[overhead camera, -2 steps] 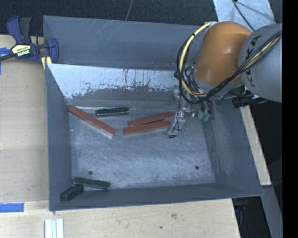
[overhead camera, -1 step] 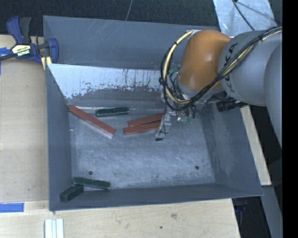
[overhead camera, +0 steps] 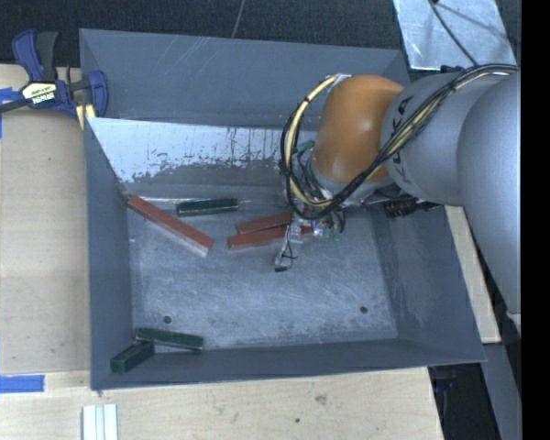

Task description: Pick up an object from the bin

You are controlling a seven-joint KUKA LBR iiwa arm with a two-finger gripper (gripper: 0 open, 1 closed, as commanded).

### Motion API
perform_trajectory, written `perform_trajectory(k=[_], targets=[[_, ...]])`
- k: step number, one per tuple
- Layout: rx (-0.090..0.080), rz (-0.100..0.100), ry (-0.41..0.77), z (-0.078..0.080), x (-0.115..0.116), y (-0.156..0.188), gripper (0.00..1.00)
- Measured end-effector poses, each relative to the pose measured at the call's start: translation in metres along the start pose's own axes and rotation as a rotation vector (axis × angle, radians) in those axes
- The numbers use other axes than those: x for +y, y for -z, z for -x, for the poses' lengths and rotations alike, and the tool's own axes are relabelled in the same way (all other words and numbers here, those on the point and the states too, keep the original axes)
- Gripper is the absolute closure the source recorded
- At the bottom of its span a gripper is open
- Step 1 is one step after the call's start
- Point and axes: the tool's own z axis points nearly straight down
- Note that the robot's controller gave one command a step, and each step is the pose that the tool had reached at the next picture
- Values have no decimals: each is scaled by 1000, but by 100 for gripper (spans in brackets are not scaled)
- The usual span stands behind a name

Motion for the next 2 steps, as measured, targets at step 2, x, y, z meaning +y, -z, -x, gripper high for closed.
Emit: perform_trajectory(k=[2], targets=[[8,0,381,7,-28,30,100]])
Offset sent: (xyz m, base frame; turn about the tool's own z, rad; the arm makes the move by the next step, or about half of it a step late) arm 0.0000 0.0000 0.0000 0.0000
